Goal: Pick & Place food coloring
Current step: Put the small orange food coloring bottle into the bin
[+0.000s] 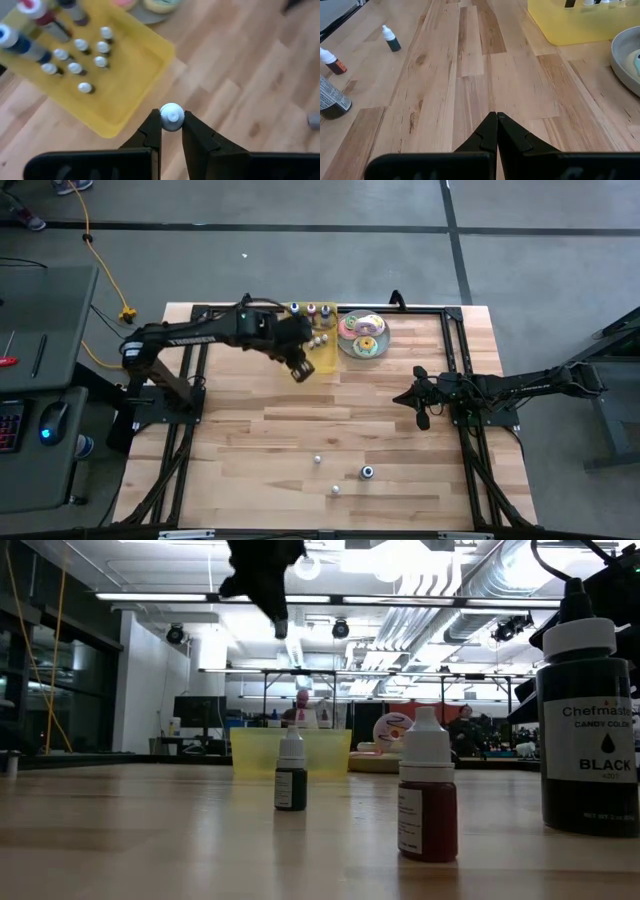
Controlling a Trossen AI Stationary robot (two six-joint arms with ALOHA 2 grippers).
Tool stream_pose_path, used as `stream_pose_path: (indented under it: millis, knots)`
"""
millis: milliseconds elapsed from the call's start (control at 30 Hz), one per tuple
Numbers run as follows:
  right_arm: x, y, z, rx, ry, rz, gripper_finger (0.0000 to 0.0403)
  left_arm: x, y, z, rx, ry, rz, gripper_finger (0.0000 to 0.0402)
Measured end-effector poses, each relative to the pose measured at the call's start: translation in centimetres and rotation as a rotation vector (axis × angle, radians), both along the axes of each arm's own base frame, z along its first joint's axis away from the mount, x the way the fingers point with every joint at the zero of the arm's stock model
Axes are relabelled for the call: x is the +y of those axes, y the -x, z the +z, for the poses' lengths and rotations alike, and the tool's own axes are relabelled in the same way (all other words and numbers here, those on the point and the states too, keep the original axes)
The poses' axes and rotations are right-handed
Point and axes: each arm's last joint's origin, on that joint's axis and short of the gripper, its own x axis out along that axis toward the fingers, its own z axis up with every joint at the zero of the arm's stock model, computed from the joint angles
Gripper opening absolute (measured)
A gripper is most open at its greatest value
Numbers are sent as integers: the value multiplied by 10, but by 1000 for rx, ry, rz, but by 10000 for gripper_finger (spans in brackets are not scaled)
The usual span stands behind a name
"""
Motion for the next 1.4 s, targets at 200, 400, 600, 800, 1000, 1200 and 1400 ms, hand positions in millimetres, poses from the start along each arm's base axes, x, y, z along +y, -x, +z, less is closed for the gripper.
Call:
stream_pose_path:
  millis: [200,400,600,800,1000,1200,1400]
  knots:
    - [0,0,0,-1,0,0,0,31,2,-32,-34,54,181,39]
    - [0,0,0,-1,0,0,0,46,0,-66,-98,104,299,41]
    - [0,0,0,-1,0,0,0,54,2,-91,-73,60,413,43]
    - [0,0,0,1,0,0,0,59,-7,-111,-35,11,483,43]
    - [0,0,0,-1,0,0,0,64,-22,-133,-40,-6,505,44]
    - [0,0,0,0,0,0,0,68,-31,-153,-15,-40,542,44]
    - [0,0,0,0,0,0,0,71,-37,-164,-8,-72,557,44]
